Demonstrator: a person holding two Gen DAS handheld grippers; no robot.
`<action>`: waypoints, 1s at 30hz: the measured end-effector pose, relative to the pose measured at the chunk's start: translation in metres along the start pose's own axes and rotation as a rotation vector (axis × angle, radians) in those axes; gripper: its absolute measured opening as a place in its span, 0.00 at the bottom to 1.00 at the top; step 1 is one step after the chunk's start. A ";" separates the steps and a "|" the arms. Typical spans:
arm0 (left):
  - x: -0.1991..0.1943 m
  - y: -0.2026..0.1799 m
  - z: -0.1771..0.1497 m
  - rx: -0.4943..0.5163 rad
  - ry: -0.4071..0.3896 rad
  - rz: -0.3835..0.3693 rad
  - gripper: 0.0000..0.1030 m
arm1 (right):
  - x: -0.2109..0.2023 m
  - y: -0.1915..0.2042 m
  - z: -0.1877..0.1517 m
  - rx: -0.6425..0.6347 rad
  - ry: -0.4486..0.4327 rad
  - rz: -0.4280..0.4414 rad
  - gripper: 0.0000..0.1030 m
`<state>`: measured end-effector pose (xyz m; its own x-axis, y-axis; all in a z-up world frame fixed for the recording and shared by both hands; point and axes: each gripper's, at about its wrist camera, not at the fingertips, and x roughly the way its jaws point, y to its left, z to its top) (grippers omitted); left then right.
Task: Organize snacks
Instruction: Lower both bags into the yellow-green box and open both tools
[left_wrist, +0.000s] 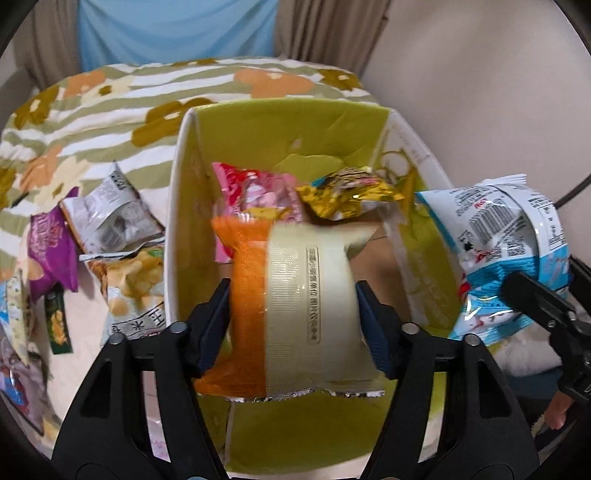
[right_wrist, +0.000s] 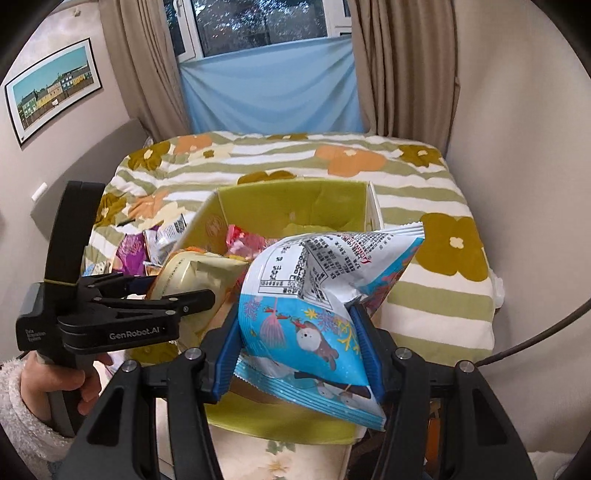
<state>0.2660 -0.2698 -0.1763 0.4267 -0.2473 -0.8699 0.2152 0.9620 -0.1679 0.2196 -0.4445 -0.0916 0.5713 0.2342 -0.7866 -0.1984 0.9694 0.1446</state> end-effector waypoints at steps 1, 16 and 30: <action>0.002 0.000 -0.001 -0.004 0.002 0.016 0.83 | 0.003 -0.002 0.000 -0.003 0.004 0.008 0.51; -0.042 0.036 -0.022 -0.112 -0.061 0.073 0.94 | 0.027 0.008 0.006 -0.065 0.031 0.108 0.53; -0.049 0.044 -0.039 -0.165 -0.049 0.103 0.94 | 0.053 0.008 -0.010 -0.069 0.102 0.108 0.96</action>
<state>0.2202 -0.2107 -0.1595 0.4821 -0.1483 -0.8635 0.0235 0.9874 -0.1565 0.2405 -0.4254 -0.1381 0.4611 0.3244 -0.8260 -0.3106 0.9309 0.1922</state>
